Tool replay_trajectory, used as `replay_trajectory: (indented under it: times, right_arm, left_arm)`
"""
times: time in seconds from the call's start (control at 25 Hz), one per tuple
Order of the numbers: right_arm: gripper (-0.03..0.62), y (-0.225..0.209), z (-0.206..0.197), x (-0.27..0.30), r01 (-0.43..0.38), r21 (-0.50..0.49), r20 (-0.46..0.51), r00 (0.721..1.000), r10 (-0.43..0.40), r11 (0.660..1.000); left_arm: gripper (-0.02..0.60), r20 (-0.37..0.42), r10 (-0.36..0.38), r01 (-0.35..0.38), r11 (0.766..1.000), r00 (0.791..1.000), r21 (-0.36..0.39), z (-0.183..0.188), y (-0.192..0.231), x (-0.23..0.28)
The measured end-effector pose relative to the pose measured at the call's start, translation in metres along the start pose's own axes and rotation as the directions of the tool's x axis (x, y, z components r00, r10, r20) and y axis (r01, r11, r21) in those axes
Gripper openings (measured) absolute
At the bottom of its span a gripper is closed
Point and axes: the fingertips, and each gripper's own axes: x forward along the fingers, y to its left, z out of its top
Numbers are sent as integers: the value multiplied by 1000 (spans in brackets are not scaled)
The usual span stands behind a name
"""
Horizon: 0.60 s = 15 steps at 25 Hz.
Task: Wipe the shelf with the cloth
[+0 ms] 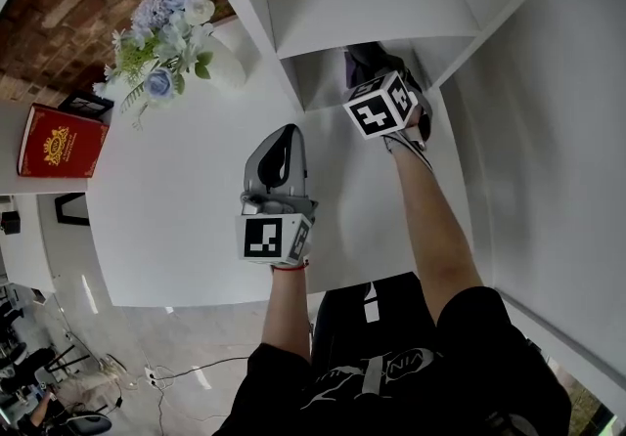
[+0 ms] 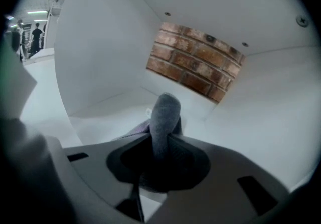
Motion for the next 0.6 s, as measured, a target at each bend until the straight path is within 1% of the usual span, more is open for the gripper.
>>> replay_trajectory:
  times: [0.28,0.48,0.6]
  right_arm:
    - [84,-27,-20,-5,104,87,-53,994,-99,991]
    - [84,-35,-27,-7,161,132,-79,985,-151,978]
    - [84,-43,-32,-9,201,175,-97,978,-186,964]
  left_arm:
    - [4,-19,-25,25,1000,999,-1,0,-10,2]
    - [5,-21,-48,48,999,999,0,1,-16,3]
    - [5,-19,-56,56,998,998,2,4,-19,2]
